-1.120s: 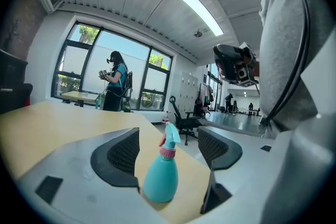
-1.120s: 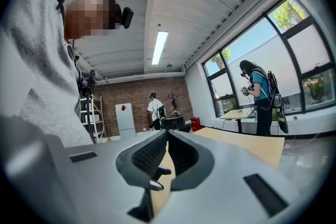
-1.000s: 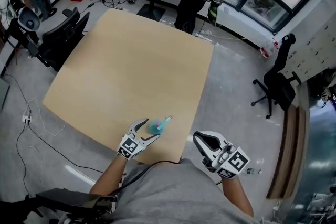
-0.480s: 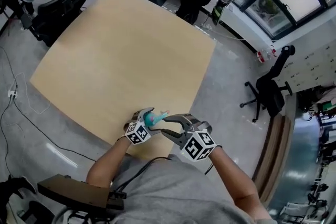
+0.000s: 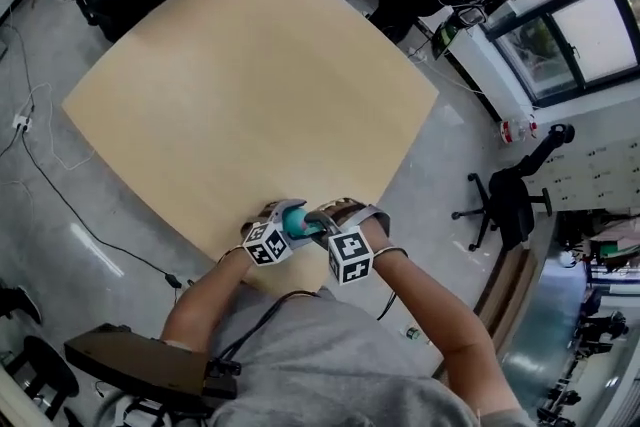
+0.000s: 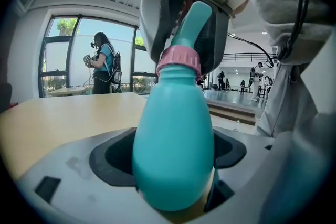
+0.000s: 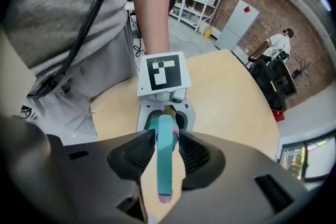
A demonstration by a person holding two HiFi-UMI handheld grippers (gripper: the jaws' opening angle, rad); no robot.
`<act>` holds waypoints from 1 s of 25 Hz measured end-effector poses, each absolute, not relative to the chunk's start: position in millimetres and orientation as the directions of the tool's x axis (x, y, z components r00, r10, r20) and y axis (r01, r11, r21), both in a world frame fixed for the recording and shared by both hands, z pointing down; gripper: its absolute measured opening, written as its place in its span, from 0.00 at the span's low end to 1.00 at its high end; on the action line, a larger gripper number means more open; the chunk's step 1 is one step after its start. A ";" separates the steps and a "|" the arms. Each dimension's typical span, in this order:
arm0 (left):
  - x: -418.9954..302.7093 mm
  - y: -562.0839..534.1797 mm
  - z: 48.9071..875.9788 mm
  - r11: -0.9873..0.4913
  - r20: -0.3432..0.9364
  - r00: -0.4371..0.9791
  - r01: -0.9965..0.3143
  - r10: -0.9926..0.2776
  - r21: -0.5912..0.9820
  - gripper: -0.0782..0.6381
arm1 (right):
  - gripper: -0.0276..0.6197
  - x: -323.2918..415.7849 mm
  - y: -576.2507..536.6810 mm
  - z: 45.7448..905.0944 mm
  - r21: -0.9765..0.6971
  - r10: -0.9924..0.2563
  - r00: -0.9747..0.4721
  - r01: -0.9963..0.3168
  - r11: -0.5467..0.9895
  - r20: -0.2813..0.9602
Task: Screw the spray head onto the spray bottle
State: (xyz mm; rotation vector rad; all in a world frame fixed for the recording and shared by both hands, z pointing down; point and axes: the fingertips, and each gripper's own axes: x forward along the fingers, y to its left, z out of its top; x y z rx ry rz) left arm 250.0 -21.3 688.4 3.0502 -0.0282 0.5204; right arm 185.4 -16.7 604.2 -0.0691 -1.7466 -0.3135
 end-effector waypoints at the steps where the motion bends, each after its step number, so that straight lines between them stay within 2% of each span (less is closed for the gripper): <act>1: 250.2 -21.1 688.5 -0.998 0.328 0.945 -0.030 -0.013 0.046 0.66 | 0.25 184.3 -17.4 605.9 0.168 -0.122 -0.201 0.229 0.959 0.972; 4: 249.4 -19.6 689.6 -0.998 0.319 0.948 -0.034 -0.015 0.053 0.66 | 0.25 181.6 -15.8 607.8 0.150 -0.096 -0.188 0.295 0.944 0.977; 7: 247.1 -19.9 692.4 -0.998 0.313 0.950 -0.031 -0.011 0.057 0.66 | 0.24 179.2 -13.3 611.9 0.114 -0.061 -0.130 0.451 0.885 0.990; 11: 246.4 -21.2 693.0 -0.998 0.309 0.951 -0.030 -0.009 0.063 0.66 | 0.24 179.4 -9.8 618.1 -0.016 0.007 0.017 0.665 0.746 1.000; 14: 247.6 -20.6 692.1 -0.997 0.307 0.952 -0.032 -0.010 0.066 0.66 | 0.24 181.0 -8.7 620.5 -0.105 0.074 0.075 0.656 0.747 0.994; 16: 248.9 -19.7 691.9 -0.997 0.304 0.953 -0.036 -0.014 0.067 0.66 | 0.24 181.1 -10.4 621.7 -0.134 0.132 0.041 0.510 0.850 0.990; 17: 249.8 -19.2 691.9 -0.997 0.302 0.953 -0.039 -0.017 0.067 0.66 | 0.24 182.0 -12.0 622.3 -0.146 0.159 0.000 0.389 0.909 0.987; 20: 251.4 -18.8 692.0 -0.997 0.297 0.955 -0.048 -0.026 0.067 0.66 | 0.25 186.5 -18.5 623.8 -0.193 0.170 -0.192 -0.103 0.976 0.966; 23: 250.0 -19.8 691.9 -0.995 0.291 0.955 -0.071 -0.049 0.067 0.66 | 0.25 189.4 -26.2 622.2 -0.228 0.023 -0.329 -0.600 0.767 0.944; 25: 249.6 -21.2 691.5 -0.993 0.285 0.955 -0.100 -0.076 0.069 0.66 | 0.25 190.8 -30.0 621.2 -0.203 -0.112 -0.323 -0.790 0.578 0.940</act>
